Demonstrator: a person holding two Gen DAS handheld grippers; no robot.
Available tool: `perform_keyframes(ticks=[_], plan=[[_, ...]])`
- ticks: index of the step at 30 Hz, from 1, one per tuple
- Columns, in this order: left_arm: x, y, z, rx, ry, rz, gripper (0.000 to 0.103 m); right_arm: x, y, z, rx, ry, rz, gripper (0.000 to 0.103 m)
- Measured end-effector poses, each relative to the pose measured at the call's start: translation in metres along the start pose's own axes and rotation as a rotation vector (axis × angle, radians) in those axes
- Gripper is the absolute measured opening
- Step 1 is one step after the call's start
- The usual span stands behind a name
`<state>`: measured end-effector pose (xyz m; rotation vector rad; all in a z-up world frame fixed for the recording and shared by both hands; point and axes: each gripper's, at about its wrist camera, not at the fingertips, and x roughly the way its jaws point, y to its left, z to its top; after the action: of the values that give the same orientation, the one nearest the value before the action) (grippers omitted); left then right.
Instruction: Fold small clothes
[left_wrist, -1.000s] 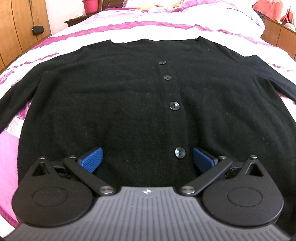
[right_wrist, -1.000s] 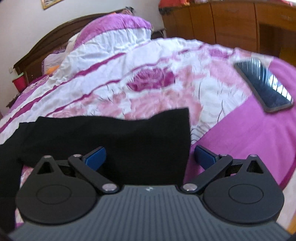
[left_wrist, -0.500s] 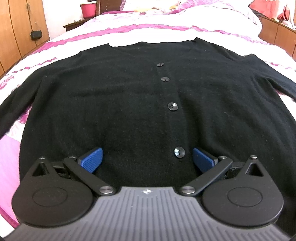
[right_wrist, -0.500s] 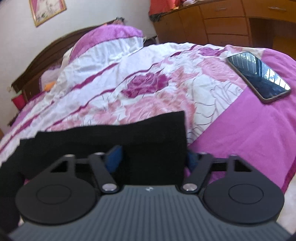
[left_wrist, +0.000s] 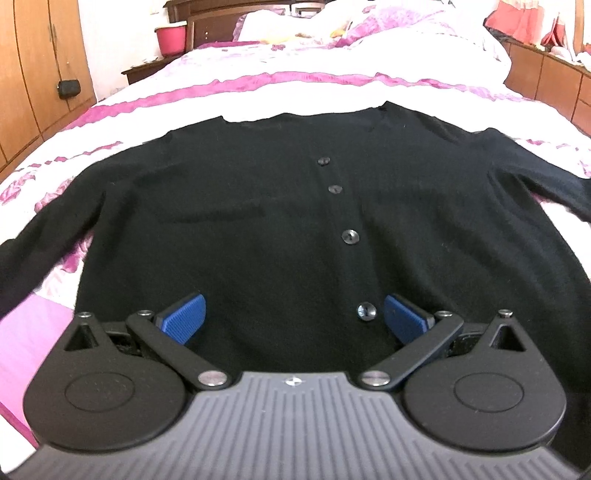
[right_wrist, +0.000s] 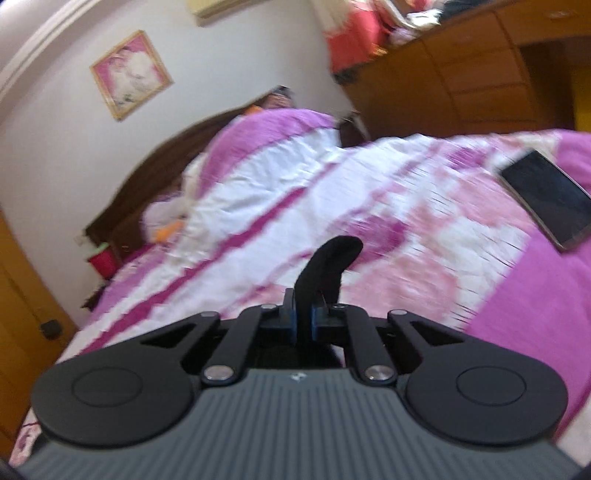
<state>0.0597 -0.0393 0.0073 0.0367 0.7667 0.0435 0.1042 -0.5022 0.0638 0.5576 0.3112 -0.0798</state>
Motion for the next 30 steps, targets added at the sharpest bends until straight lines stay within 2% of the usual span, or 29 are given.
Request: perform_keyframes(ticks=[8, 16, 23, 30], plan=[[-0.012, 0.026, 0.0, -0.038, -0.016, 0.009, 0.103, 0.004, 0.073, 0.01, -0.057, -0.005, 0.146, 0.009], [-0.009, 0.057, 0.0, -0.097, -0.001, 0.041, 0.103, 0.009, 0.136, 0.006, -0.056, -0.001, 0.278, 0.009], [-0.006, 0.082, -0.002, -0.147, -0.002, 0.058, 0.103, 0.011, 0.206, -0.009, -0.137, 0.002, 0.381, 0.009], [-0.009, 0.105, -0.005, -0.172, -0.023, 0.087, 0.103, 0.021, 0.272, -0.037, -0.202, 0.063, 0.49, 0.009]])
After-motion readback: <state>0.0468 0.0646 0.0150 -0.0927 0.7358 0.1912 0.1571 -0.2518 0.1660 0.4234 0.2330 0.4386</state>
